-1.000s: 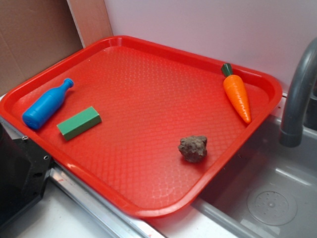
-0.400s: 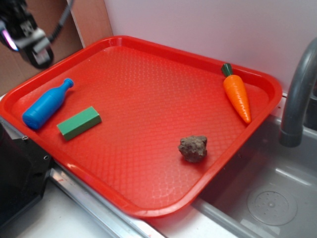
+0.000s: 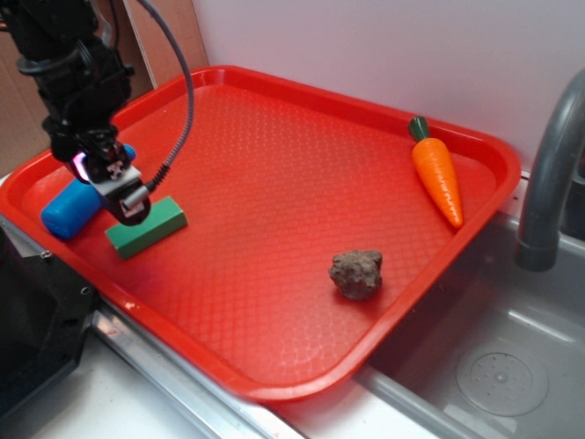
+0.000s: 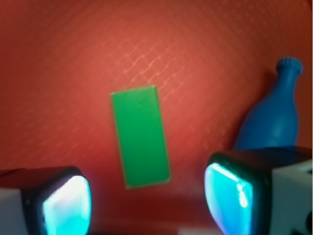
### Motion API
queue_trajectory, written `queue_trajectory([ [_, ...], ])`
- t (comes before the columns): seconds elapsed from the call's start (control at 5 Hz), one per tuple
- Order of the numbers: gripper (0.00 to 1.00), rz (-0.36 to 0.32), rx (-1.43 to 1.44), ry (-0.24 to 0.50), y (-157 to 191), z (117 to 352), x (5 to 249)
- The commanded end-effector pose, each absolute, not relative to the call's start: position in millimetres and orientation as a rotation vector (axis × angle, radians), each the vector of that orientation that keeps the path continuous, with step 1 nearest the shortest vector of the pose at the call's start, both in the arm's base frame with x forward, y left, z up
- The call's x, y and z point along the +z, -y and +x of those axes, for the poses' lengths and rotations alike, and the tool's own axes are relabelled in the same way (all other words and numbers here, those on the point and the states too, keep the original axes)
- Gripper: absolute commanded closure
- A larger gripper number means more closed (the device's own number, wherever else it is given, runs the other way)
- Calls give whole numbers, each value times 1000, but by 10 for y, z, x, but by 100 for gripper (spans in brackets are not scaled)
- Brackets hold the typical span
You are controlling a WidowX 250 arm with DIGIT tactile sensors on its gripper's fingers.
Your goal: Grab the green block.
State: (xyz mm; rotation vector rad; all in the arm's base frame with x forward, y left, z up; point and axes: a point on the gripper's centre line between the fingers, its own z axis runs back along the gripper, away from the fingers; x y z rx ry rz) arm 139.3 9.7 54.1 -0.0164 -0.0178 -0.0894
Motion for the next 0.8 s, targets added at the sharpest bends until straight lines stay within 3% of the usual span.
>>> queue_trajectory([
  [0.0,0,-49,-209,-10,-28,1512,182],
  [0.2,0,-43,-218,-30,47,1564,105],
  [0.6,100,-38,-199,-39,56,1576,99],
])
